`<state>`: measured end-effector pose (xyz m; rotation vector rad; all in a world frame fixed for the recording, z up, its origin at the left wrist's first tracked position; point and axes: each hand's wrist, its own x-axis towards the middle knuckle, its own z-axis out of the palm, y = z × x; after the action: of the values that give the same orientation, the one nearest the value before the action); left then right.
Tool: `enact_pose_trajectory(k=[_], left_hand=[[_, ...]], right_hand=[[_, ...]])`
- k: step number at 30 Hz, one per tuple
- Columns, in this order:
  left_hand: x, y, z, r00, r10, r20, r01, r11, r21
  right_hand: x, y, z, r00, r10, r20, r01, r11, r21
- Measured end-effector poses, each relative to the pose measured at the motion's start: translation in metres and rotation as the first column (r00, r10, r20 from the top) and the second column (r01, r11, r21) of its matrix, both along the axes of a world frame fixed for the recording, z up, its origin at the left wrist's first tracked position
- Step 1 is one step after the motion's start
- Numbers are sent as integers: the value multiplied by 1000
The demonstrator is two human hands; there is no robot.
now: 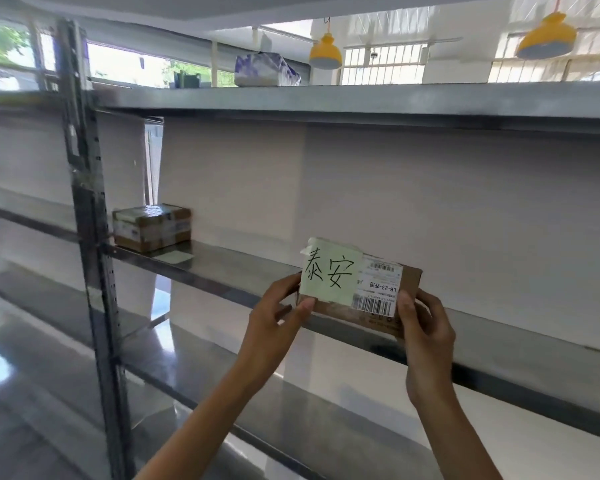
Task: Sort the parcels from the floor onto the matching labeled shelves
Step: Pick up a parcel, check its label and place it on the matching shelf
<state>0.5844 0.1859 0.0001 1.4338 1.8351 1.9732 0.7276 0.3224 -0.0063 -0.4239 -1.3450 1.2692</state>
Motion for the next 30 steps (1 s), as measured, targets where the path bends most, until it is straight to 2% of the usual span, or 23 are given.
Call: enact_pose_trajectory(k=[11,19,30], left_hand=[[-63,-81,-12,995,103,-18,-103,994,-41],[-91,-134,-18,989,144,24,-143,989,-36],[-120,-187,-36,969,138,206,-138,990,-16]], right_hand=[[-70,-68,-5,996,91,-3,-91,996,-21],[-111,-117,-17,986,163,36,-161,985,-58],[-143,-166,-31,972,221,83,-217,974,-60]])
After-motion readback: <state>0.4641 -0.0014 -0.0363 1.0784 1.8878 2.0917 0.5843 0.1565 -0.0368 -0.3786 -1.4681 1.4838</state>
